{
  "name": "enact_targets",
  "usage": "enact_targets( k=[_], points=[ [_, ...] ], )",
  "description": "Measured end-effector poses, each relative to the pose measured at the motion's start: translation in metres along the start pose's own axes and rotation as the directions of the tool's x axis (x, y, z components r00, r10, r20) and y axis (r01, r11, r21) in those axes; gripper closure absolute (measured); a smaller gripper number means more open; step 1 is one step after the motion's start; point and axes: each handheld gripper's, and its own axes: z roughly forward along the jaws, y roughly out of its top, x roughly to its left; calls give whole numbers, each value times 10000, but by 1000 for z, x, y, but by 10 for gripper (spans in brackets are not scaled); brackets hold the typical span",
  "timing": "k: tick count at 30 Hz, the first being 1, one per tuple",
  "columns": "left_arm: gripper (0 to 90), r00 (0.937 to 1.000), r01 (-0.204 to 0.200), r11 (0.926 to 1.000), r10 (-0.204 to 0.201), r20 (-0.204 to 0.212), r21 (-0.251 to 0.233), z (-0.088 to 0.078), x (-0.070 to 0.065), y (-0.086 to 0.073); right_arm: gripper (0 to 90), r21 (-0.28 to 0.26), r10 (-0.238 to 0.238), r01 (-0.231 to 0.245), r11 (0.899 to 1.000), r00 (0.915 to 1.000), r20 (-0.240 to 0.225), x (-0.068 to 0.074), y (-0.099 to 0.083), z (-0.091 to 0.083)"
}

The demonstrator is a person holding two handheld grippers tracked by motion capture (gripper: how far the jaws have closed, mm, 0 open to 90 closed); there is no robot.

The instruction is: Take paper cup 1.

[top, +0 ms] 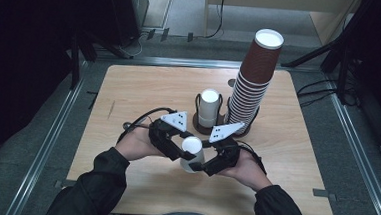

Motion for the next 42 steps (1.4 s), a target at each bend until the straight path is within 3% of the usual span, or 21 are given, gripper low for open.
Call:
enact_targets(
  k=[12, 21, 31, 38, 42],
  points=[
    [347, 9998, -181, 9998, 181, 95, 24, 5, -5, 4, 194, 141, -45, 46, 9999, 9999, -119, 2, 0, 4],
    [347, 9999, -11, 10000, 10, 100, 93, 7, -4, 4, 267, 24, -583, 583, 9983, 9983, 51, 4, 0, 2],
    [321, 9992, 403, 9992, -404, 78, 84, 7, 0, 2, 281, 50, -639, 638, 9979, 9978, 163, 3, 0, 1],
    [131, 9936, 1132, 9931, -1132, 27, -293, 0, 5, 1, 287, -63, -561, 563, 9984, 9981, 268, -1, -2, -1],
    [122, 9900, 1408, 9890, -1410, -16, -447, -6, 8, -5, 287, -164, -444, 449, 9989, 9986, 292, -2, -3, -4]
  ],
)
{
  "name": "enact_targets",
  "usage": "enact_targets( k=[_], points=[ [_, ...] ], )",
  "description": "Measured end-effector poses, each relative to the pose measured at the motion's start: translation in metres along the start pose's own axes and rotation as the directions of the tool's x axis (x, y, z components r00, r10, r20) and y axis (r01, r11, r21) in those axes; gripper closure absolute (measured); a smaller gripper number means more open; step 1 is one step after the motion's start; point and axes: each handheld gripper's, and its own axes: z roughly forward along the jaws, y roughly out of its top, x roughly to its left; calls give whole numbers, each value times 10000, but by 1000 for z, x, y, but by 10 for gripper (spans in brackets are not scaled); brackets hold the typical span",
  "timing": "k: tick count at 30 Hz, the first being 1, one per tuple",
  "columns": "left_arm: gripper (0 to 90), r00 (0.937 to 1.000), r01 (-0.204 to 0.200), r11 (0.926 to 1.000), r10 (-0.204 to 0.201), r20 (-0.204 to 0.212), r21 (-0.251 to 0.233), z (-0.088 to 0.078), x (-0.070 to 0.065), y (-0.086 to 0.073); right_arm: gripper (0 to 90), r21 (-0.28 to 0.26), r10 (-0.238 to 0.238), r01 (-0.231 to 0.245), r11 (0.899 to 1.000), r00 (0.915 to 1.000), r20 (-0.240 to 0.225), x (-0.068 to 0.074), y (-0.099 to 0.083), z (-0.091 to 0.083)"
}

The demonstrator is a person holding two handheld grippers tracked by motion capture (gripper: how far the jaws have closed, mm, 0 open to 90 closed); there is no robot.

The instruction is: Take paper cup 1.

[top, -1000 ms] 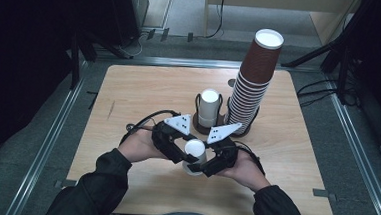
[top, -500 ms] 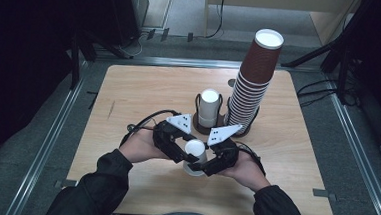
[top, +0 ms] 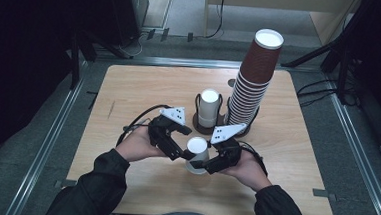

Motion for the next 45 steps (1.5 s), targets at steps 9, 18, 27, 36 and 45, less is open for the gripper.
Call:
enact_targets(
  k=[9, 18, 27, 36, 45],
  points=[
    [87, 9986, 517, 9986, -516, 62, -82, -6, 5, -17, 288, -571, 79, -70, 9983, 9998, 160, -6, -2, -9],
    [33, 9954, 949, 9955, -948, 140, -52, -1, 10, -31, 290, -1024, 270, -270, 9944, 9996, -14, -6, -2, -14],
    [43, 9955, 944, 9955, -944, 1, 39, 9, 12, -38, 290, -1739, 373, -392, 9840, 9992, -139, -7, -1, -19],
    [44, 9965, 800, 9968, -801, 225, 44, 20, 8, -36, 290, -2678, 301, -385, 9627, 9989, -353, -6, -1, -21],
    [58, 9966, 703, 9975, -703, 428, 4, 30, 6, -33, 289, -3066, 136, -310, 9513, 9982, -590, -4, 0, -19]
  ],
)
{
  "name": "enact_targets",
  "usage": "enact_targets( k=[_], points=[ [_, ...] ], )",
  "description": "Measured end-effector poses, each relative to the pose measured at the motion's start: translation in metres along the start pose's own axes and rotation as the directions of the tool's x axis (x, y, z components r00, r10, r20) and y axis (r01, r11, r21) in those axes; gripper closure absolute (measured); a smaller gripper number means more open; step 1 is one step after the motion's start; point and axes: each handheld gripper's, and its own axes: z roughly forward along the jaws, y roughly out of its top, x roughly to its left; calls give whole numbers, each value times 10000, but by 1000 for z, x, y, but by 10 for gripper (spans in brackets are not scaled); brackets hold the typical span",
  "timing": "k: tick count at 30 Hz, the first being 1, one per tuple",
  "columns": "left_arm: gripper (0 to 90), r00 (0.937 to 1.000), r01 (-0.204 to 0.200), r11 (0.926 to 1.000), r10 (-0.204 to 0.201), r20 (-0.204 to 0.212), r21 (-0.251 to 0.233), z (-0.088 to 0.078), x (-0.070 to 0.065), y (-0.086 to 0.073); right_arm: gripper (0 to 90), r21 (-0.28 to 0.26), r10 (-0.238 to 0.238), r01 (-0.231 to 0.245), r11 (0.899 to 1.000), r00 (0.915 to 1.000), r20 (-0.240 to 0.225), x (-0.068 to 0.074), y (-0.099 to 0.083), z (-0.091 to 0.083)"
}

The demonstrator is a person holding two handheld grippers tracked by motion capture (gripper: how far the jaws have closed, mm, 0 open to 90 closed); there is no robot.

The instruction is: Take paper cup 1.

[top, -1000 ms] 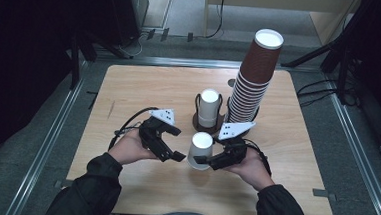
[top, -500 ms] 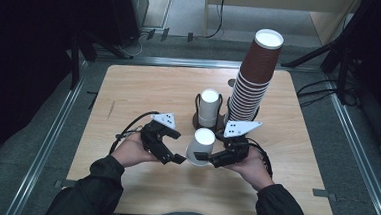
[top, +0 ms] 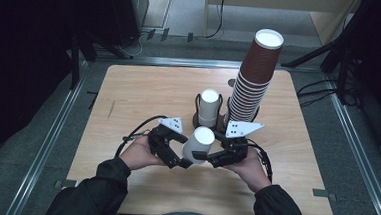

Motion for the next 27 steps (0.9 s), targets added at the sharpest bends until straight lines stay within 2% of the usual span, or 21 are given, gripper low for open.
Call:
enact_targets(
  k=[7, 12, 14, 20, 25, 27],
  points=[
    [62, 9998, -54, 10000, 54, 166, 7, 5, -2, 2, 289, -218, -25, 22, 9998, 9999, -118, 3, 0, 4],
    [72, 9996, -25, 9998, 31, 286, -209, 6, -3, 3, 289, -318, 140, -148, 9994, 9996, -241, 3, -1, 7],
    [125, 9994, -43, 9996, 52, 329, -271, 6, -3, 3, 289, -335, 145, -154, 9993, 9995, -266, 3, -1, 7],
    [144, 9992, 24, 9991, -7, 397, -423, 4, -2, 2, 289, -610, 276, -293, 9977, 9992, -294, 3, -1, 8],
    [158, 9990, -14, 9990, 34, 453, -441, 4, -2, 3, 289, -621, 278, -297, 9976, 9991, -306, 3, -1, 8],
    [194, 9989, -53, 9991, 73, 457, -432, 4, -2, 2, 289, -584, 291, -308, 9978, 9992, -287, 3, -2, 8]
  ],
)
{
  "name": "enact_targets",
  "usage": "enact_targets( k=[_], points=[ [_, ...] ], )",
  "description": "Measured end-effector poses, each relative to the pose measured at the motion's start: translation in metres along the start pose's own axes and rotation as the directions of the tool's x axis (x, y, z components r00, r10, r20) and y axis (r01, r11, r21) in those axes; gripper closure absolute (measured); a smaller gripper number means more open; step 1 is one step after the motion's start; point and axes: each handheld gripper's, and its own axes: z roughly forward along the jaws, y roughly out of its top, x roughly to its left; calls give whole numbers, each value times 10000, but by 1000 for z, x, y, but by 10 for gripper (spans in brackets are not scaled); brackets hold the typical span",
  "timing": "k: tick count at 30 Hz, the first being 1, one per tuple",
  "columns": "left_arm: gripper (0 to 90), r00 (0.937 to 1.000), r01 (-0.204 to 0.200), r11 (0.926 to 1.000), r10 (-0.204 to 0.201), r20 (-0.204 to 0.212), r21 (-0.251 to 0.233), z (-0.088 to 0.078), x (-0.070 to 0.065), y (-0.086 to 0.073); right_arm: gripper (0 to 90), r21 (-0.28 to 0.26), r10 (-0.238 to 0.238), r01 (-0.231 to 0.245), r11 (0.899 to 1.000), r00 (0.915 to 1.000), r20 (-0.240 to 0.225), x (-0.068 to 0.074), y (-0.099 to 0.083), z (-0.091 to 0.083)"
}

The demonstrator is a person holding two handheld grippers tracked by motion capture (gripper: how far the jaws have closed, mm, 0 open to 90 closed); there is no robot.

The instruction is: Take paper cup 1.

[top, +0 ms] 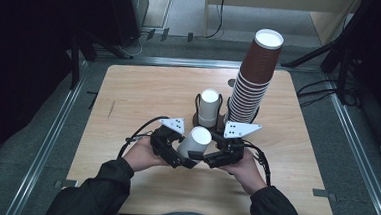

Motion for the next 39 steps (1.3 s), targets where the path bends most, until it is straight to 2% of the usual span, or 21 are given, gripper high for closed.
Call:
enact_targets(
  k=[6, 10, 13, 15, 17, 19, 21, 22, 23, 24, 27, 28, 31, 33, 34, 35, 36, 37, 38, 39],
  points=[
    [230, 9999, 117, 9999, -118, 81, 116, 0, 3, -1, 299, 116, 73, -74, 9999, 9998, 160, -1, -1, 0],
    [246, 10000, -9, 9999, 9, 24, 159, -1, 3, -1, 299, 227, 29, -34, 9997, 9997, 244, 0, 0, 1],
    [250, 10000, -47, 9999, 46, 36, 150, -2, 3, -1, 249, 180, 330, -332, 9993, 9994, 145, 0, 2, 0],
    [250, 10000, -20, 9999, 19, 28, 140, -3, 3, -2, 231, 168, 343, -346, 9993, 9992, 188, 0, 3, -1],
    [250, 9999, -19, 9998, 17, 104, 217, -5, 5, -2, 176, 154, 262, -268, 9995, 9990, 359, 0, 5, -3],
    [249, 9998, 9, 9999, -11, 187, 149, -10, 6, -3, 171, 400, 293, -321, 9987, 9973, 672, 1, 9, -5],
    [250, 10000, 71, 9999, -70, -22, 146, -19, 8, -5, 169, 949, 289, -348, 9949, 9976, 630, 1, 11, -12],
    [249, 10000, 71, 9999, -70, -22, 146, -19, 8, -5, 169, 949, 289, -348, 9949, 9976, 630, 1, 11, -12],
    [250, 9996, -13, 9994, 23, -290, 332, -23, 9, -6, 169, 1430, 206, -309, 9892, 9972, 725, 1, 10, -15],
    [250, 9996, -13, 9994, 23, -290, 332, -23, 9, -6, 169, 1430, 206, -309, 9892, 9972, 725, 1, 10, -15],
    [250, 9987, -42, 9990, 65, -506, 443, -27, 10, -6, 170, 2195, 36, -220, 9754, 9965, 839, 2, 7, -14],
    [250, 9984, -65, 9988, 93, -562, 486, -28, 10, -6, 170, 2195, 36, -220, 9754, 9965, 839, 2, 7, -14],
    [250, 9955, -295, 9952, 377, -874, 931, -29, 8, -5, 181, 2904, -283, -49, 9569, 9936, 1098, 2, 3, -10],
    [249, 9932, -401, 9918, 528, -1039, 1215, -29, 8, -5, 194, 3095, -223, -139, 9508, 9933, 1132, 1, 2, -9],
    [249, 9932, -401, 9918, 528, -1039, 1215, -29, 8, -5, 194, 3095, -223, -139, 9508, 9933, 1132, 1, 2, -9],
    [249, 9922, -433, 9897, 586, -1099, 1366, -30, 8, -4, 200, 3184, -222, -151, 9478, 9933, 1133, 1, 2, -8],
    [250, 9882, -464, 9847, 699, -1365, 1683, -29, 7, -4, 200, 3297, -258, -153, 9440, 9924, 1200, 1, 2, -7],
    [250, 9882, -464, 9847, 699, -1365, 1683, -29, 7, -4, 200, 3297, -258, -153, 9440, 9924, 1200, 1, 2, -7],
    [250, 9852, -445, 9800, 753, -1540, 1941, -28, 7, -4, 200, 3395, -347, -131, 9405, 9903, 1344, 0, 1, -8],
    [250, 9852, -445, 9800, 753, -1540, 1941, -28, 7, -4, 200, 3395, -347, -131, 9405, 9903, 1344, 0, 1, -8]
  ],
)
